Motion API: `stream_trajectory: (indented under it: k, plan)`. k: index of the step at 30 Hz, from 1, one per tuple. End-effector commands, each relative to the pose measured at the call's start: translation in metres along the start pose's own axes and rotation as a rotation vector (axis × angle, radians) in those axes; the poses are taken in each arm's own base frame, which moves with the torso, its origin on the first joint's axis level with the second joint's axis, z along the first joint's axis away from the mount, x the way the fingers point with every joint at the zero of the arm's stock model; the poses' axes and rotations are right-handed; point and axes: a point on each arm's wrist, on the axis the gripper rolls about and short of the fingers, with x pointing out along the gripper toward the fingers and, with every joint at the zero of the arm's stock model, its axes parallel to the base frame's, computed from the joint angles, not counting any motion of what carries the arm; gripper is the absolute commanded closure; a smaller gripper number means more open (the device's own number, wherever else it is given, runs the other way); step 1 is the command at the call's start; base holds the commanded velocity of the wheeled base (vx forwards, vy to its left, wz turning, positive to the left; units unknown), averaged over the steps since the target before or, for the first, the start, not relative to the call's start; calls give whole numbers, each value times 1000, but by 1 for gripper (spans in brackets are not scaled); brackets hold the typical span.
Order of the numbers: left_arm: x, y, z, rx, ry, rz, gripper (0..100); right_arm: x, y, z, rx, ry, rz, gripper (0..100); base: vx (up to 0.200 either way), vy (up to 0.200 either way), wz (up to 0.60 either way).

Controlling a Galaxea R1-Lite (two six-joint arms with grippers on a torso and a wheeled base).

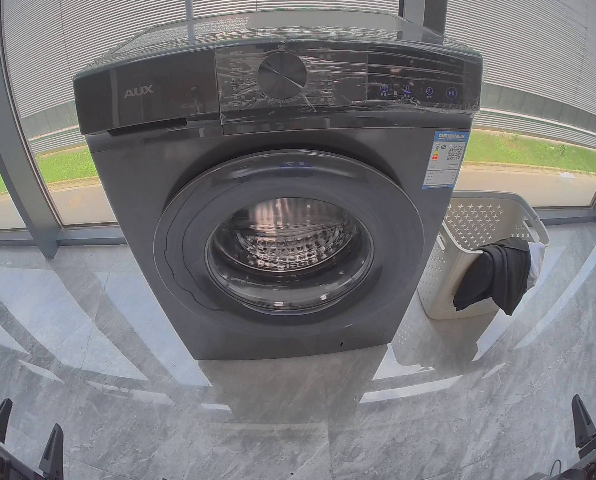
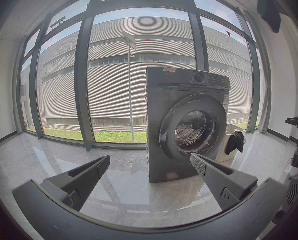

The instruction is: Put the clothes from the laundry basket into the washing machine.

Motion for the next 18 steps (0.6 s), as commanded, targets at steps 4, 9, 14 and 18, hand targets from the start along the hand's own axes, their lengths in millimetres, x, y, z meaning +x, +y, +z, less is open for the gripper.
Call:
stream_trajectory:
  k: [4,9,14,18]
  plan:
    - [0,0,-5,0,1,-1,0,0,0,-4,-66,0,18,0,0,0,0]
    - [0,0,-5,0,1,1,0,0,0,-4,-48,1,1,0,0,0,0]
    - [0,0,-5,0,1,-1,0,10,-3,142,-18,-308,-25,0,0,0,0]
    - [0,0,-5,0,1,-1,0,71,1,269,20,-362,128,0,0,0,0]
